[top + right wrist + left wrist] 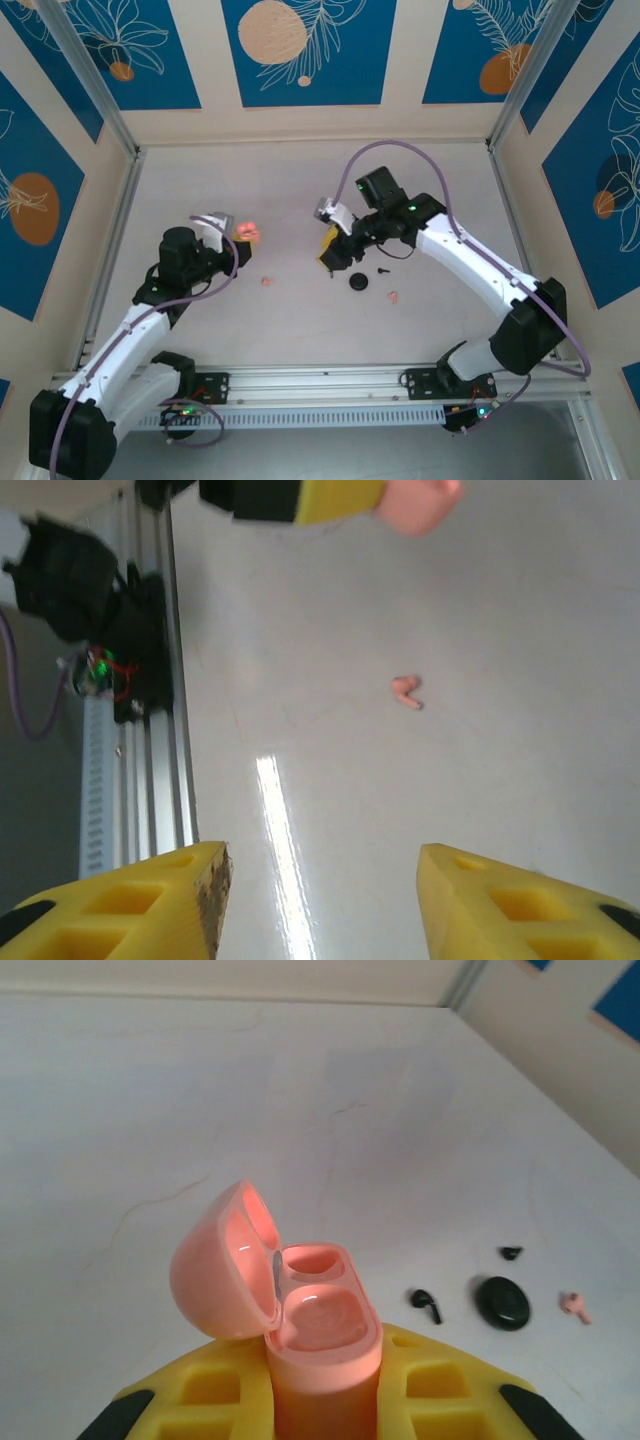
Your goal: Insert the wireless bluetooth earbuds into the charging case
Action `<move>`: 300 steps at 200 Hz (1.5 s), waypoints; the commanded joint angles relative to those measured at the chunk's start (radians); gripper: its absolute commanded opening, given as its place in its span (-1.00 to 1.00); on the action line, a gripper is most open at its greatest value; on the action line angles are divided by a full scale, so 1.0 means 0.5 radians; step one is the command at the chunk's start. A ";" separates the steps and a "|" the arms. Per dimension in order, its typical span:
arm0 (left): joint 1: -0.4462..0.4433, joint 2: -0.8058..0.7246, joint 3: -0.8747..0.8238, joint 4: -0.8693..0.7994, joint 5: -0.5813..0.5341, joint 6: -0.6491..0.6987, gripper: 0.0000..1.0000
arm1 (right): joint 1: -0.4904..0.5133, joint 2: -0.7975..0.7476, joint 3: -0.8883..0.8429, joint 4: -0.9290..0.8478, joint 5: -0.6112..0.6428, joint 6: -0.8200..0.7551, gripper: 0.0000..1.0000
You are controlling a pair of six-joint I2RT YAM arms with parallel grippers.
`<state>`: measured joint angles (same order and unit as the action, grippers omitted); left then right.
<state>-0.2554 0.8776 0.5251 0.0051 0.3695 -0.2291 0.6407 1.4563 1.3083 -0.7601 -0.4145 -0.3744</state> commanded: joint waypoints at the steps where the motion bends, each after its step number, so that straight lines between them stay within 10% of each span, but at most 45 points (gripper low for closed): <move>1: 0.114 0.029 -0.035 -0.039 -0.037 -0.103 -0.68 | 0.175 0.103 0.031 -0.116 0.202 -0.410 0.08; 145: 0.651 0.049 -0.035 -0.194 0.019 -0.258 -0.68 | 0.411 1.607 1.120 -0.113 0.334 -1.222 -0.10; 300: 0.716 0.011 -0.013 -0.212 0.024 -0.254 -0.68 | 0.463 1.940 1.415 -0.287 0.281 -1.244 -0.19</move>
<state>0.0853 0.9020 0.5068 -0.0978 0.3725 -0.3428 0.8631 2.3962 1.9842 -0.8776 -0.2539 -0.9951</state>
